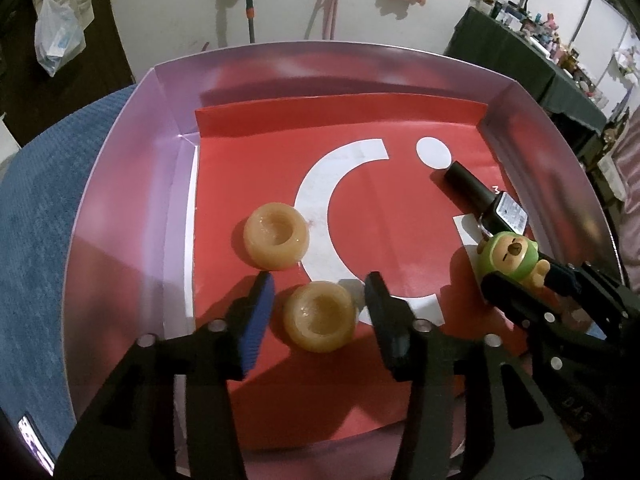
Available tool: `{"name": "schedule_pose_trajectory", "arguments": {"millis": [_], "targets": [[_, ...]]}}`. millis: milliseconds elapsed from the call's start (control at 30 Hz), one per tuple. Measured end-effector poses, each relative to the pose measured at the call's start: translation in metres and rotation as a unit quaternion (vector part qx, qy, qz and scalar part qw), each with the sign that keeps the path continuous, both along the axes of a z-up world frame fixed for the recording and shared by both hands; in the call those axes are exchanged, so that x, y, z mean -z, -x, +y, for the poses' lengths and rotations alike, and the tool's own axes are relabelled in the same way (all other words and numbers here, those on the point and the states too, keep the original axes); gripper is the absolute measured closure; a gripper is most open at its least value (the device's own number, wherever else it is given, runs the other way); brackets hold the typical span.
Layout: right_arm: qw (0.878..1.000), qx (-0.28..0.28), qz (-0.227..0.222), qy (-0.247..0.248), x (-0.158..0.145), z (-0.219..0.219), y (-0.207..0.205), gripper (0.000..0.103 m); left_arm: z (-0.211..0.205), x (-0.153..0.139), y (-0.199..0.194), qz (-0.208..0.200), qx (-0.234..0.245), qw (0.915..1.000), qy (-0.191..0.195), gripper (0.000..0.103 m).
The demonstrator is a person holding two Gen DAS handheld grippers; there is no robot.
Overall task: Organize rigid objects
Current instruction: 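Lower and open the left tool releasing the ring while the right tool releases the figure, then withdraw both open tools from the box back over the table items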
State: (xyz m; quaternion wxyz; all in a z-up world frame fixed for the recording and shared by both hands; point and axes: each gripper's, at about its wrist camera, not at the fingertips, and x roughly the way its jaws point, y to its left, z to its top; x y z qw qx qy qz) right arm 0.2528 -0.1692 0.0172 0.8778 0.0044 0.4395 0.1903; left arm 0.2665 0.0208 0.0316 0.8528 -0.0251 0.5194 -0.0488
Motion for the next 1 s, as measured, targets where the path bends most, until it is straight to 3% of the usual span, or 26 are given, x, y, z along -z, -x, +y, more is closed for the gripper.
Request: {"name": "schedule_pose_trajectory", "arguments": {"millis": [467,533,600,867,1000], "targets": [[1.0,-0.004,-0.011,-0.017,-0.01,-0.002,0.01,0.054,0.005,-0.004,0.008,-0.014,-0.021,0.9997,0.006,0.053],[1.0,-0.004,-0.012,-0.021,-0.012,-0.004,0.012,0.051,0.005,-0.005,0.01,-0.017,-0.021,0.9996,0.007,0.04],[1.0,-0.006,-0.014,-0.027,-0.014,-0.005,0.015,0.047,0.004,-0.007,0.014,-0.025,-0.02,0.9995,0.004,0.034],[0.998,-0.013,-0.031,-0.044,-0.03,-0.01,0.033,0.038,0.0,-0.013,0.027,-0.041,-0.014,0.9991,-0.003,0.03],[0.998,-0.018,-0.05,-0.045,-0.042,-0.01,0.047,0.031,-0.001,-0.023,0.038,-0.06,-0.009,0.9981,0.002,0.02]]}}
